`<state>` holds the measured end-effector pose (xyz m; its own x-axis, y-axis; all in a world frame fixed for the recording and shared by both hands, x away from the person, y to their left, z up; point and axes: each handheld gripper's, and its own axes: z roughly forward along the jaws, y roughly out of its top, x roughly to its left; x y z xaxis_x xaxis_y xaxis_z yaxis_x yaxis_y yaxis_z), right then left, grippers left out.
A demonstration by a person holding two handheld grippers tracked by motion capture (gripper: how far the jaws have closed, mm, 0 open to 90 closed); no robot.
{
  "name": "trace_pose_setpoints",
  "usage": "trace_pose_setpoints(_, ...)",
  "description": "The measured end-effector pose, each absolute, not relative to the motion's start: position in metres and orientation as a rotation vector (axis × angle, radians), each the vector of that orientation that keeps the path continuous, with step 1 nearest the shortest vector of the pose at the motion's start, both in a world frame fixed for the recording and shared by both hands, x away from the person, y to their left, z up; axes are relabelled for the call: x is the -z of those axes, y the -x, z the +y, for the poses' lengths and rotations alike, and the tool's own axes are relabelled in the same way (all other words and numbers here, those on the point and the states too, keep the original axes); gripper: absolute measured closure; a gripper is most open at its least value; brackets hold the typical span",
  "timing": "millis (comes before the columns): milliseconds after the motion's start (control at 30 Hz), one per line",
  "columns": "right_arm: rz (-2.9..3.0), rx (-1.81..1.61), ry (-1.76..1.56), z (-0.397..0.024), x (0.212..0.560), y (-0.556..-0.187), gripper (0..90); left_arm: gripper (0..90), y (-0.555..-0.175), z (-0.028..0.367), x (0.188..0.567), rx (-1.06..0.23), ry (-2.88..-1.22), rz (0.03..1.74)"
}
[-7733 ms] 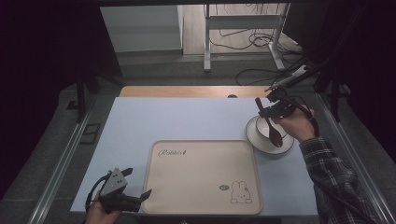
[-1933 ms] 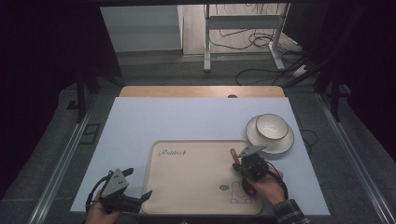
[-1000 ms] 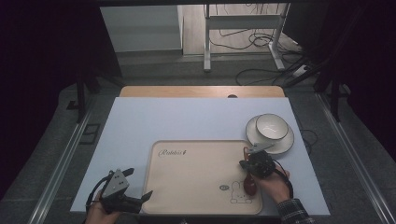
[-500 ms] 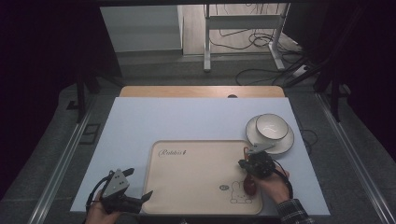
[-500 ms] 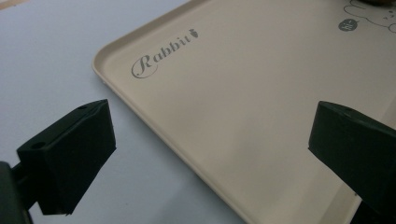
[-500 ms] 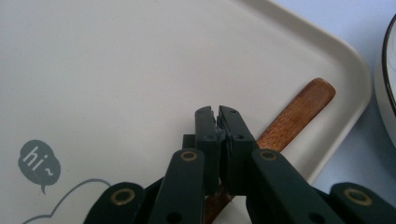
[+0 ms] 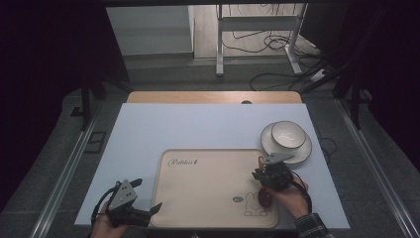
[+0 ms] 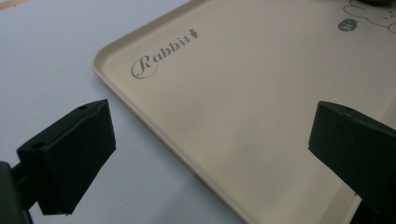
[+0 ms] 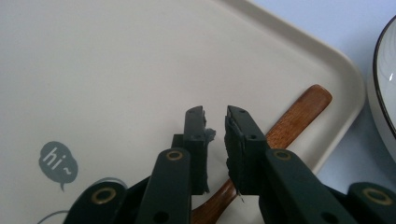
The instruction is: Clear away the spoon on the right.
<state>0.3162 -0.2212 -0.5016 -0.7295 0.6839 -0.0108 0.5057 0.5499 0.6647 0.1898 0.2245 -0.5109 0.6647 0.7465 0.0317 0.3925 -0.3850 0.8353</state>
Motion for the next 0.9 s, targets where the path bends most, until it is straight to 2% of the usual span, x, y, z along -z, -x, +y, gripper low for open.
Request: trace_pose_setpoints(900, 2.485, -0.972, -0.975, -0.228, 0.487, -0.295, 47.7, 0.4, -0.189, 0.225, 0.511, -0.518, -2.014, 0.878)
